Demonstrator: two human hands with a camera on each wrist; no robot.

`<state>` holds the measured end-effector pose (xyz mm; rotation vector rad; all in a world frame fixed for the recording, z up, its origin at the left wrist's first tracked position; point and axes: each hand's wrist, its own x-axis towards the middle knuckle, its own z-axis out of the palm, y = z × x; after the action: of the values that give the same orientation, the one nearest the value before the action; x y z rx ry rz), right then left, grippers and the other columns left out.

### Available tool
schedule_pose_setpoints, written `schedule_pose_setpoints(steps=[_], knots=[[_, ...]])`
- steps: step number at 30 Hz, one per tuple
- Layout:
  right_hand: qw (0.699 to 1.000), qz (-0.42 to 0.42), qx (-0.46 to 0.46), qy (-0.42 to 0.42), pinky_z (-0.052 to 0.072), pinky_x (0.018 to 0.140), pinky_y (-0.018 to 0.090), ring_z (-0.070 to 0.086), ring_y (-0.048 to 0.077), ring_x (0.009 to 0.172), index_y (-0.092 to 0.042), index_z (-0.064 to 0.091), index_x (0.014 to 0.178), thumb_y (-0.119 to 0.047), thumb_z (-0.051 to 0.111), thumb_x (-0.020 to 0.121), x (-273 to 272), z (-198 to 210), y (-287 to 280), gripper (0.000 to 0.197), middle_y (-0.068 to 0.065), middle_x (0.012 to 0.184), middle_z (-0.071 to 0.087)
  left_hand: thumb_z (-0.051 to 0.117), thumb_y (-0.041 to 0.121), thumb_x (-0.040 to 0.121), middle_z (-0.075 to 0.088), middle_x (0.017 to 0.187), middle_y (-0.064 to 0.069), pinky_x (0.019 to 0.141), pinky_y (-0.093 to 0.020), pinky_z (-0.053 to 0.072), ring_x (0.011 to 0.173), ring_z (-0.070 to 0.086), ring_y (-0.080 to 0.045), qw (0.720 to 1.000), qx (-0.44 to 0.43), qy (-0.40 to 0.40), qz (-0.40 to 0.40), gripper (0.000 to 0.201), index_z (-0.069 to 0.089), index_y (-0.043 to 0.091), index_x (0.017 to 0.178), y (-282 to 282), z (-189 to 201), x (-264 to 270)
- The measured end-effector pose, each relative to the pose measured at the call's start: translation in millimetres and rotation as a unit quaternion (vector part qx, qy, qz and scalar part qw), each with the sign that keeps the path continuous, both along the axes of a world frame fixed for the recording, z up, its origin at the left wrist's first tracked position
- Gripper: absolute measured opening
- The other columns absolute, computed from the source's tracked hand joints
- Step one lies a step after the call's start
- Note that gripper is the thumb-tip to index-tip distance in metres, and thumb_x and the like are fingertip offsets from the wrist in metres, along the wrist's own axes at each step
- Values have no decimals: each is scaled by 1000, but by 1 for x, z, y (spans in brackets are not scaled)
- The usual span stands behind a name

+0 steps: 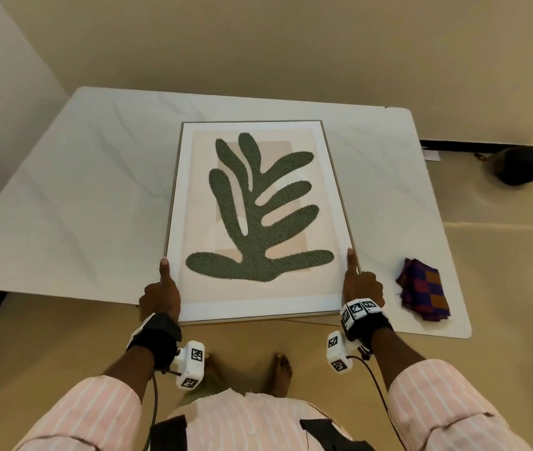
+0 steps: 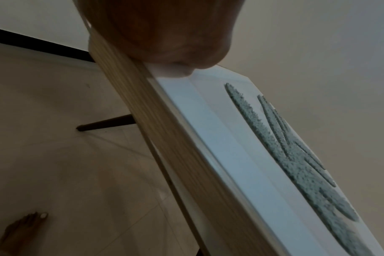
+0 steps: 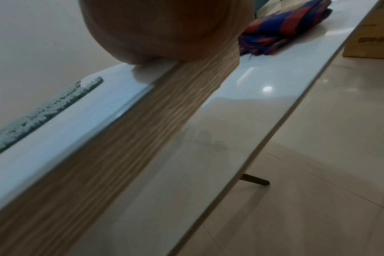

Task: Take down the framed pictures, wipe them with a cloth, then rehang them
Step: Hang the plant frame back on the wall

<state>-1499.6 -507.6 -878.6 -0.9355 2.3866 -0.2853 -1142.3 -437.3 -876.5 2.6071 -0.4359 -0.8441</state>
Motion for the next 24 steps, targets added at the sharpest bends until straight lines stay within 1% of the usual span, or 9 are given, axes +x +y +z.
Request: schedule_pose_setpoints(steps=[2,5,7,8,11,14,19,21,24], knots=[[1000,16,-11,-14,48,86,42,62,35,92,-6,64,94,-88,21,78,21,8,-8,94,20,100,65,10,82,84,59,115,-29,89,-45,42,103,56,-41,1000,-2,-2,18,104,60,-6,110,11,1,17],[998,53,-17,-26,45,85,40,61,35,98,-5,64,100,-86,23,81,63,17,-21,93,20,106,64,11,82,84,57,118,-31,91,-46,41,106,55,-42,999,-3,-14,49,106,60,-8,110,24,7,52],[997,76,-14,-31,44,86,40,61,36,100,-5,64,104,-86,22,81,92,20,-26,94,21,109,64,13,82,84,55,123,-31,94,-48,40,111,53,-43,996,-4,-21,82,106,57,-8,116,32,9,76],[995,89,-14,-32,44,87,41,61,36,101,-5,63,105,-86,21,81,112,21,-28,95,21,110,64,14,84,82,55,123,-30,93,-49,40,110,54,-43,994,-8,-26,103,107,57,-7,117,37,11,92],[992,117,-18,-38,45,88,42,61,36,102,-5,62,106,-87,19,80,172,25,-32,97,21,111,63,11,90,76,61,111,-28,84,-47,44,98,57,-42,989,-26,-36,138,111,61,-5,107,52,15,145],[988,143,-23,-46,46,88,42,61,36,101,-5,62,105,-87,18,80,235,29,-33,96,20,110,63,8,92,72,61,109,-27,85,-48,45,96,58,-41,986,-41,-41,156,115,62,-4,106,66,22,202],[980,177,-48,-73,47,89,42,61,35,99,-7,63,101,-88,17,79,339,43,-34,96,20,107,64,15,85,82,57,118,-29,91,-48,40,106,55,-42,977,-71,-72,190,106,58,-6,115,87,49,290],[976,194,-58,-83,46,90,42,61,35,100,-7,63,102,-87,18,80,379,51,-36,95,20,108,64,16,86,81,58,116,-28,90,-47,40,104,56,-42,970,-85,-84,210,106,60,-5,112,94,57,323],[970,213,-66,-97,47,94,44,60,36,105,-5,62,108,-88,19,79,438,66,-42,97,22,113,63,16,91,76,62,107,-27,87,-44,44,93,57,-40,958,-113,-107,241,108,64,-4,97,103,70,374]])
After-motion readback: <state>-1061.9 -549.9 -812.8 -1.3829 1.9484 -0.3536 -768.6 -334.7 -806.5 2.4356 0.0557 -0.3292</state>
